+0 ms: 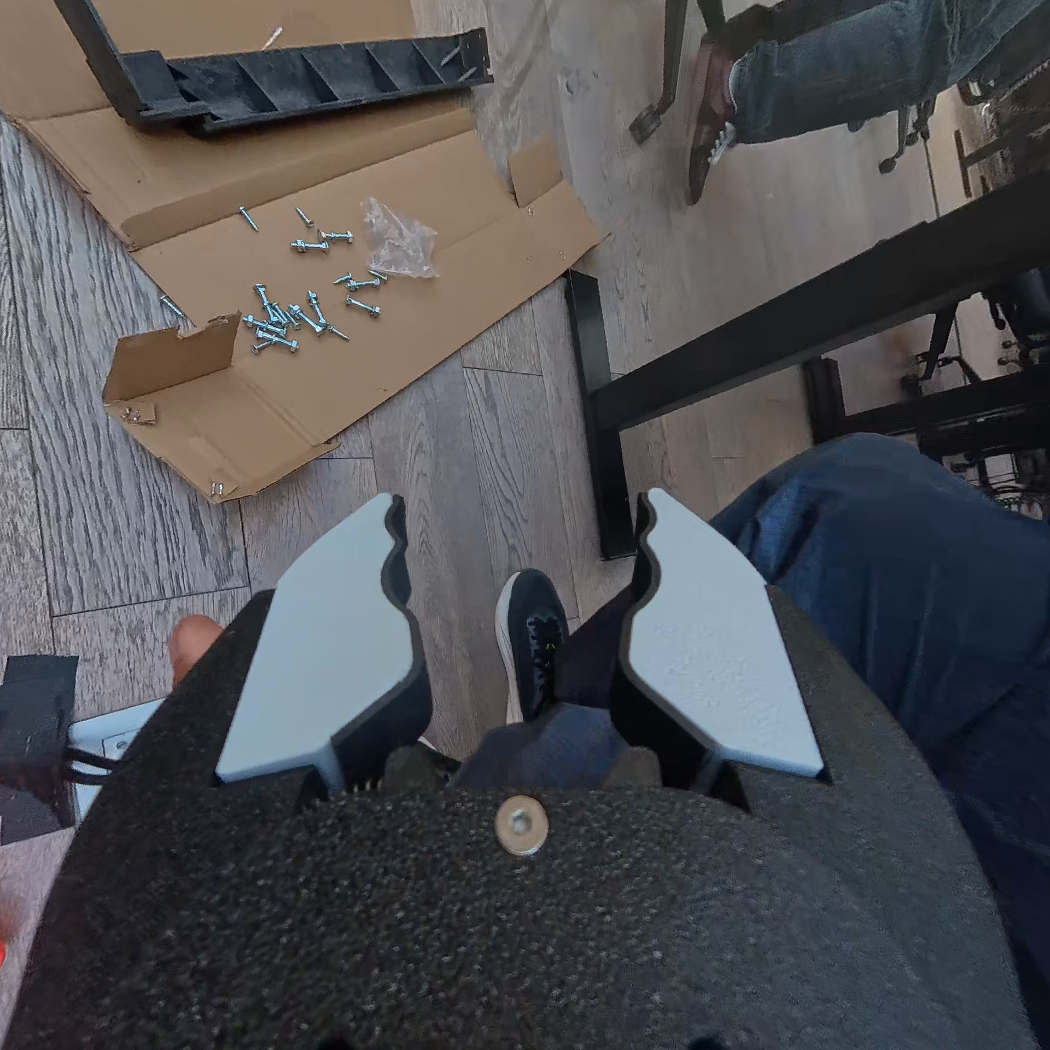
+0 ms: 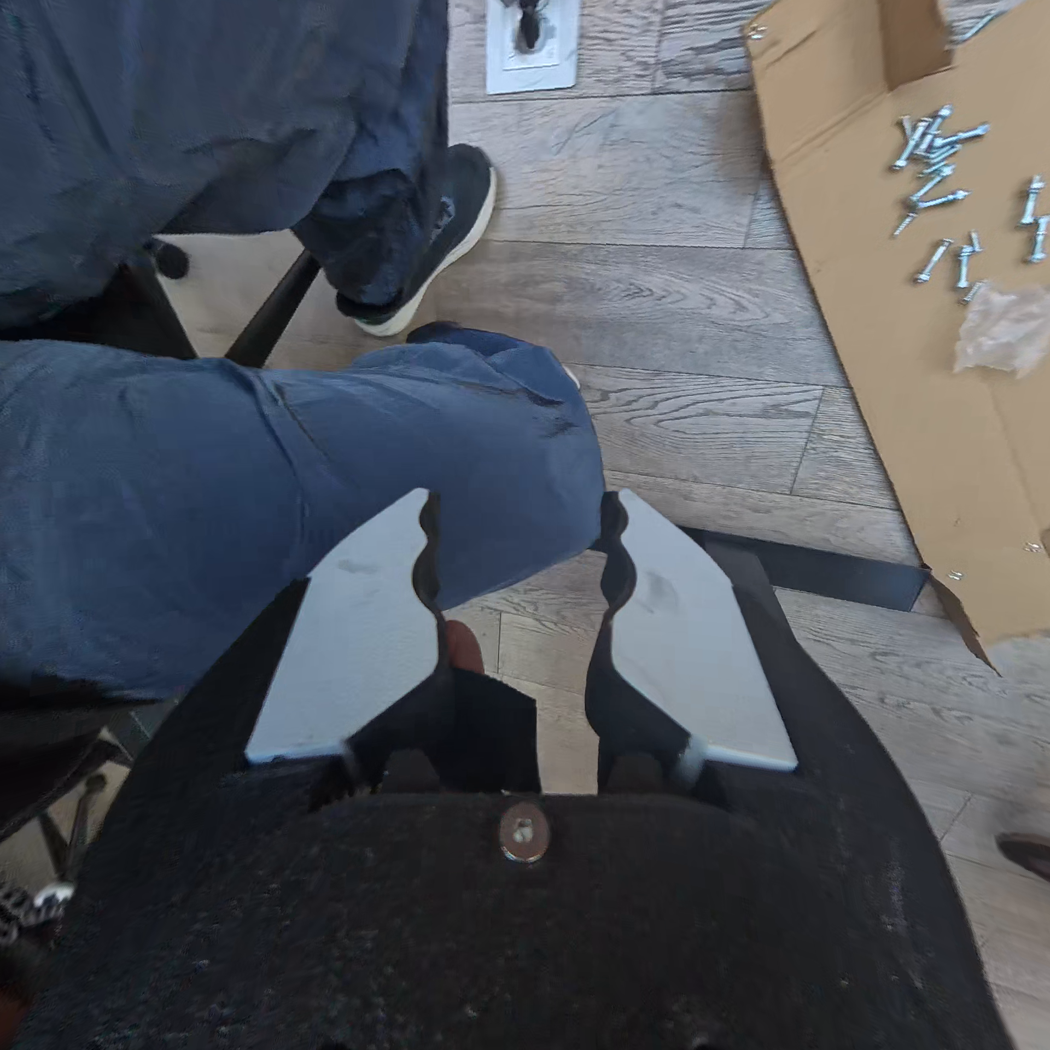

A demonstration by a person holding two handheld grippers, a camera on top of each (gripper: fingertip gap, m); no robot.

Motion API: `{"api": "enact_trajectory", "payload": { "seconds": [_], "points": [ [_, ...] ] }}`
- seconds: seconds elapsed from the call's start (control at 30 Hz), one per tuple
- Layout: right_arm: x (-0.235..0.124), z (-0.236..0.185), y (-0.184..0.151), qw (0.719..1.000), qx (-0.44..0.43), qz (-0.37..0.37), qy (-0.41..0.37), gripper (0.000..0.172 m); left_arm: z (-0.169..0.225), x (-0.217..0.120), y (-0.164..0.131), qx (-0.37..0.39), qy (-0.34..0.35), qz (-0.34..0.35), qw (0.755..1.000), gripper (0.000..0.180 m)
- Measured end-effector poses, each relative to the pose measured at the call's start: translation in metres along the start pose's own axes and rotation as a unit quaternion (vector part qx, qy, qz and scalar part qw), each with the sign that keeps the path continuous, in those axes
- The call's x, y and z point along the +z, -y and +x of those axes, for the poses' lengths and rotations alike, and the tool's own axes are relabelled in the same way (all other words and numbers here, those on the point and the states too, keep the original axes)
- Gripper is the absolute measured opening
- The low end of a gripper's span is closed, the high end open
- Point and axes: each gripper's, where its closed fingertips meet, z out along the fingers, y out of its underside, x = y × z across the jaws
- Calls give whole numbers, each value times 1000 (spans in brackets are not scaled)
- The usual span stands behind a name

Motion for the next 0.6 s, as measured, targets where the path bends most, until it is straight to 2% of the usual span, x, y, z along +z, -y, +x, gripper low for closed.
{"api": "enact_trajectory", "payload": {
  "seconds": [0.1,0.17,0.2,0.27,0.33,0.4,0.47,0.6],
  "points": [
    [7,7,10,998,25,55,-12,60,59,-48,15,-21,-6,-32,999,77],
    [9,-16,23,989,69,122,48,50,96,-91,16,-38,6,-72,997,77],
    [-2,-32,23,981,110,130,93,47,114,-113,19,-49,11,-88,995,77],
    [-51,-52,28,965,191,132,122,57,148,-151,26,-67,21,-118,990,77],
    [-119,-55,44,948,232,195,99,56,173,-175,43,-68,26,-143,987,77],
    [-177,-49,50,935,255,238,71,57,184,-181,64,-58,33,-166,984,77],
    [-215,-37,47,930,262,252,52,65,183,-168,86,-50,33,-201,978,76],
    [-252,10,27,929,247,275,18,77,159,-106,142,-9,28,-319,947,75]
  ]
}}
